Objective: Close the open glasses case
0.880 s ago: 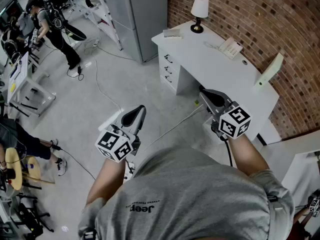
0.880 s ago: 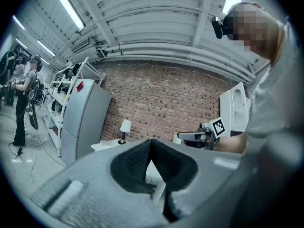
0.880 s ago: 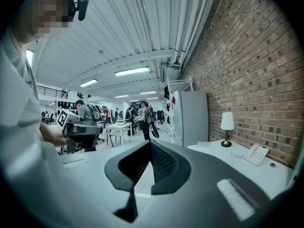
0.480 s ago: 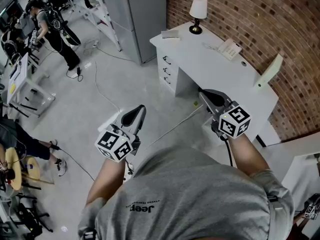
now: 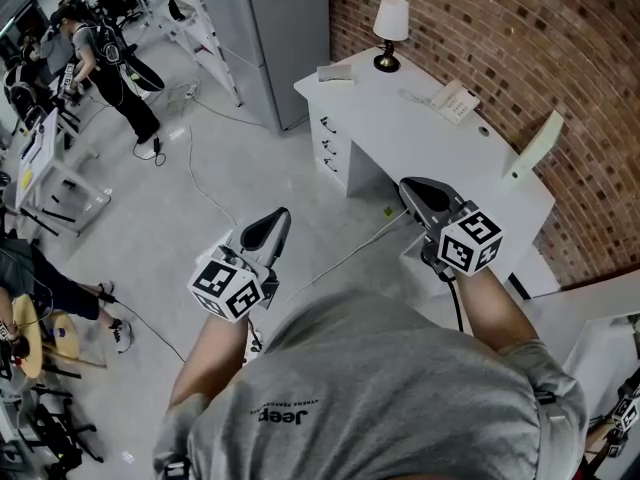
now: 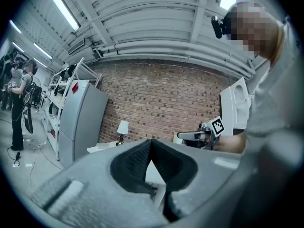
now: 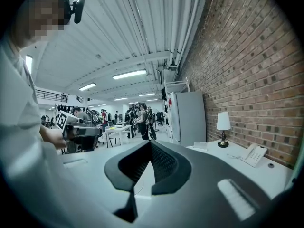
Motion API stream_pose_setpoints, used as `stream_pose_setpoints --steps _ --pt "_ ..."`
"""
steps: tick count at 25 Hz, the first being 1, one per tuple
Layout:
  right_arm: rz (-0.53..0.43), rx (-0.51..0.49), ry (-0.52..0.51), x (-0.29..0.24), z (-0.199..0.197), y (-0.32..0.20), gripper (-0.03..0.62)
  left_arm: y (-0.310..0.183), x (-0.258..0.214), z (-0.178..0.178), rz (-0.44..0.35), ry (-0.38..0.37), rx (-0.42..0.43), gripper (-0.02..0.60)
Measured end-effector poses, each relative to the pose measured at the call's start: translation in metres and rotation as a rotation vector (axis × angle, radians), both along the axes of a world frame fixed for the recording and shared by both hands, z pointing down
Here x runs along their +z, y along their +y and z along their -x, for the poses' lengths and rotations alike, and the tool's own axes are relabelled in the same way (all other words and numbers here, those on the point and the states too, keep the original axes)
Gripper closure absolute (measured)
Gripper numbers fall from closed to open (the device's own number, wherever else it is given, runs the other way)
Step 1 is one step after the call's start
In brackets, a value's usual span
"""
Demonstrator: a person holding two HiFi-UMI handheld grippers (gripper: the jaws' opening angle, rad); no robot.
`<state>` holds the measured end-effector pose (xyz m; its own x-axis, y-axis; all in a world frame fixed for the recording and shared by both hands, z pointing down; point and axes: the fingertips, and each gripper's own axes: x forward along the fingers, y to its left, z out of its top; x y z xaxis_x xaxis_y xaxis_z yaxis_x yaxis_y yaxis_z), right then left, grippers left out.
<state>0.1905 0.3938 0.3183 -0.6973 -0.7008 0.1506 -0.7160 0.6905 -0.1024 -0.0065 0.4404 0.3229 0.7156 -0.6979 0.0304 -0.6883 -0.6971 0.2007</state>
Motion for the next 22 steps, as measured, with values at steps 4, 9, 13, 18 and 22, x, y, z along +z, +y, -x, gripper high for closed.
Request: stream_pose_setpoints --steps 4,9,13,18,22 --pt "-0.007 -0.015 -0.003 -0.001 -0.020 0.000 0.585 -0.001 -0.004 -0.021 -0.012 -0.008 -0.008 0.584" --pt "-0.015 -0.026 -0.010 -0.001 -0.057 -0.002 0.585 -0.004 -0.006 -0.058 -0.018 -0.014 -0.007 0.584" --pt "-0.020 -0.018 -0.028 0.001 -0.079 -0.006 0.585 -0.002 -0.005 -0.081 -0.013 -0.017 0.004 0.584" --pt "-0.010 -0.022 -0.042 0.011 -0.086 -0.009 0.585 -0.007 0.002 -0.088 -0.001 -0.030 0.002 0.584" --pt "-0.008 -0.013 -0.042 0.014 -0.091 -0.019 0.585 -0.022 0.004 -0.093 0.003 -0.014 0.011 0.584"
